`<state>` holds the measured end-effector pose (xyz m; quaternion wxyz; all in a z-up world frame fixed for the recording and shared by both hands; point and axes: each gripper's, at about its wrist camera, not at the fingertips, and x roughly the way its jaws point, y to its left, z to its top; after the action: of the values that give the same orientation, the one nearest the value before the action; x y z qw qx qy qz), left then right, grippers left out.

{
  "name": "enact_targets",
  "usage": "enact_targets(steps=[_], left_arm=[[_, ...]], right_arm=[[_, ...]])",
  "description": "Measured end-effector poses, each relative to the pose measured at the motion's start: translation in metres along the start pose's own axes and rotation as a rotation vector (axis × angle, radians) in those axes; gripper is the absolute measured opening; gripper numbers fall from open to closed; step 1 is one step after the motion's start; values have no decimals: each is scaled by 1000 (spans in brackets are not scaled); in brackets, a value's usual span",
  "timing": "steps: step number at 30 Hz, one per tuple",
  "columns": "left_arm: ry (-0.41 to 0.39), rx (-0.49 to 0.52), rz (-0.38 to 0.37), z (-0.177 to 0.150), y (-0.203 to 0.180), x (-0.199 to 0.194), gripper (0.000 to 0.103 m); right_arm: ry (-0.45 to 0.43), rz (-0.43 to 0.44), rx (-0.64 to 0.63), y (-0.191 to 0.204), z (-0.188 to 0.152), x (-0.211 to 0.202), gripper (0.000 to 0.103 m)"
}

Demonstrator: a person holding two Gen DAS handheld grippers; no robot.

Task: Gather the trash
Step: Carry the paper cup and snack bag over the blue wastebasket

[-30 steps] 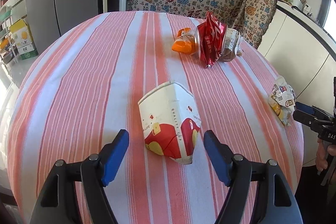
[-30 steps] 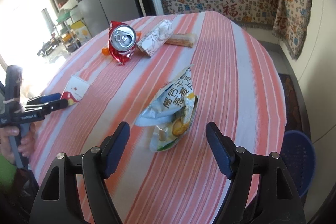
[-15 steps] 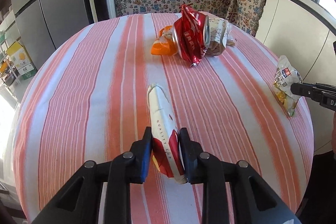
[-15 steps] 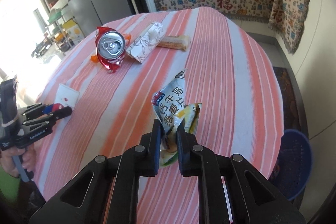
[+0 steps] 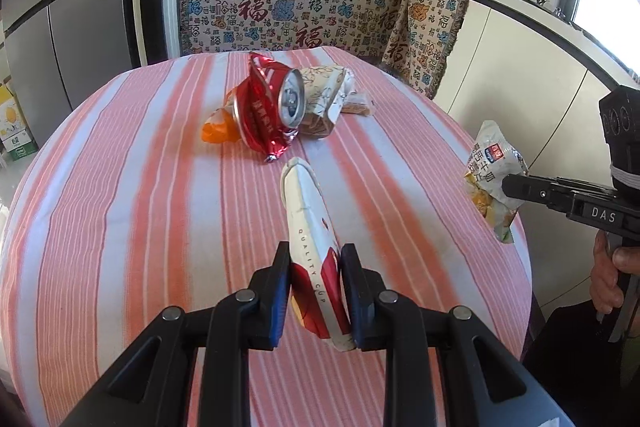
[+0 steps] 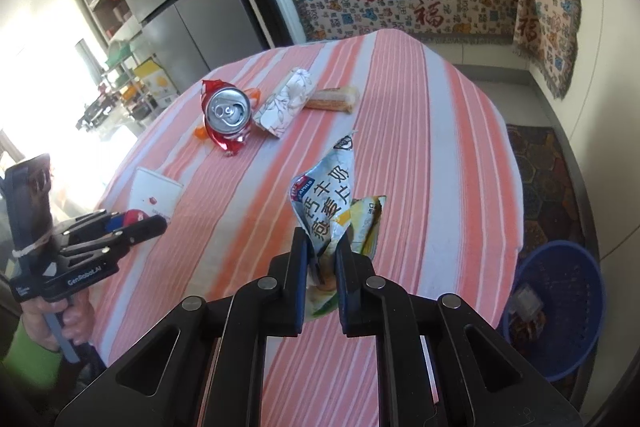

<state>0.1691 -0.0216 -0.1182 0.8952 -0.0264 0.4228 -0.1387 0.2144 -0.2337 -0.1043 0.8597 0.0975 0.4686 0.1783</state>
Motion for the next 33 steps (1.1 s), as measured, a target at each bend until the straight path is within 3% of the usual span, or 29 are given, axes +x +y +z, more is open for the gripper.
enact_targets(steps=[5,15,26,33], left_arm=[[17,23,-57,14,-31,6,25],[23,149,-242,57,-151,27,25],[135,259,-391,86,-273,101,25],[212,301,-416,84,-324,154,25]], right_arm=[[-33,-11,49,-29,5,-25,11],[-65,-190,158,-136,5,-88,11],[-15,-319,320,-248,-21,-104,11],[2,-328,421,-291,-45,-100,11]])
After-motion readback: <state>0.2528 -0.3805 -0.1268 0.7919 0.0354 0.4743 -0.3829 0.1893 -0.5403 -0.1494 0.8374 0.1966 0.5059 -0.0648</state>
